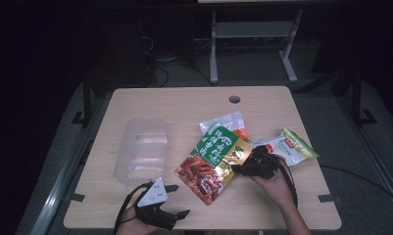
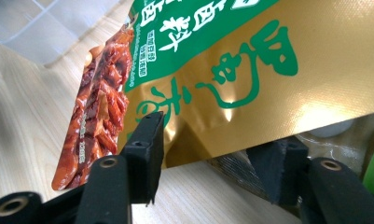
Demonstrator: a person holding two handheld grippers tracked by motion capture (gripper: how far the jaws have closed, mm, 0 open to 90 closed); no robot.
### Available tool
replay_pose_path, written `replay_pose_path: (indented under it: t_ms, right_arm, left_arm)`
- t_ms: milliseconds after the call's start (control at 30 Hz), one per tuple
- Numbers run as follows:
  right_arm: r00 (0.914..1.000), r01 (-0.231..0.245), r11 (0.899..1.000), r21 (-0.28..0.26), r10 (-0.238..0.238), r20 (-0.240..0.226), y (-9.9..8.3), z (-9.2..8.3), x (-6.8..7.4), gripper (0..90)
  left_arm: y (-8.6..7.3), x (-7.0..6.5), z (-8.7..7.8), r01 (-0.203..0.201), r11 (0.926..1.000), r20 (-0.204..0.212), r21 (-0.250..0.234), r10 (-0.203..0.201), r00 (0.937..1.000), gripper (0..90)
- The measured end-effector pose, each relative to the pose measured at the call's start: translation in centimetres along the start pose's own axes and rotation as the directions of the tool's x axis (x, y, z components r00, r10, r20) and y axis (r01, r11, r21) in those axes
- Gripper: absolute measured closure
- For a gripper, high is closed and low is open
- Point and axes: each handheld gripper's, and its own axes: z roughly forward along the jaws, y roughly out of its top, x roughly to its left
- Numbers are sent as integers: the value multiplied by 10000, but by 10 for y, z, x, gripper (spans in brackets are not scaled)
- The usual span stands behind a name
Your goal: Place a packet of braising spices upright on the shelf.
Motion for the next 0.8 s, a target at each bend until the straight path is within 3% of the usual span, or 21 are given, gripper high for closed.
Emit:
replay_pose_path:
  t_ms: [167,300,467,800]
  right_arm:
    - [9999,-113,9999,-33,113,-18,2,2,-3,574]
    - [9987,-309,9991,297,321,-402,1,4,-4,730]
    - [9940,-413,9989,200,431,-1001,1,2,-5,891]
    - [9937,26,10000,-29,-29,-1118,2,-6,4,899]
  left_arm:
    - [0,0,1,83,10000,21,22,-83,10000,192]
    - [0,1,2,86,10000,29,20,-86,10000,192]
    - [0,2,3,162,9999,44,21,-162,9999,193]
    - [1,2,3,259,9997,167,-37,-258,9995,197]
